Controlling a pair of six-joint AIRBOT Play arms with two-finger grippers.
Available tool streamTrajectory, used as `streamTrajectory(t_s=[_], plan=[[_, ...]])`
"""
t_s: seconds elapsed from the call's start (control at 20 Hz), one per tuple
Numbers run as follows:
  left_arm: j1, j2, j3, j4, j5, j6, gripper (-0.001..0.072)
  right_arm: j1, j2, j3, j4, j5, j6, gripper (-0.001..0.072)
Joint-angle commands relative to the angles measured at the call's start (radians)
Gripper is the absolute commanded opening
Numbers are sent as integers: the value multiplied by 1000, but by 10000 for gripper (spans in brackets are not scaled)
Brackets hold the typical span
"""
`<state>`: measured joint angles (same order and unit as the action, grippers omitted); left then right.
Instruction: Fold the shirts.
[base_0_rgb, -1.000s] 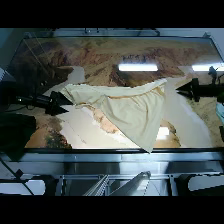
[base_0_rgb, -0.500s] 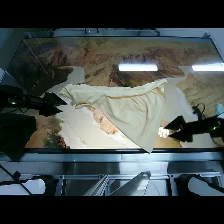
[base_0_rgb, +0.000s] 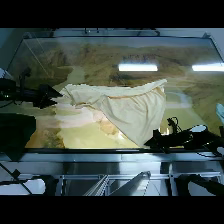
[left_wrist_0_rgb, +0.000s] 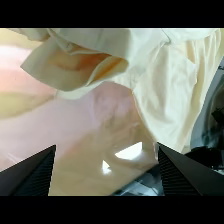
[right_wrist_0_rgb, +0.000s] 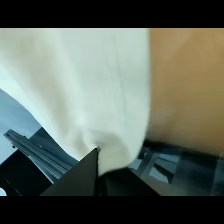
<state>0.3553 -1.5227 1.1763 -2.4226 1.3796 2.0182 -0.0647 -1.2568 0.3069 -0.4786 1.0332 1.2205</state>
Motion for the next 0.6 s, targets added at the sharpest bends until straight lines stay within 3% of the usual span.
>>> streamTrajectory(t_s=[0.0,0.1,0.3,0.55], plan=[[0,-1,4,39,-89,0,716,51,-11,-8,165,-46,-119,21],[-5,-14,-16,37,-147,-31,715,52,11,-8,161,-66,-118,20],[-67,-121,-17,30,-122,-132,698,52,35,-8,161,-106,-119,20],[-106,-227,-16,-91,-213,-135,697,52,46,-8,160,-103,-126,20]])
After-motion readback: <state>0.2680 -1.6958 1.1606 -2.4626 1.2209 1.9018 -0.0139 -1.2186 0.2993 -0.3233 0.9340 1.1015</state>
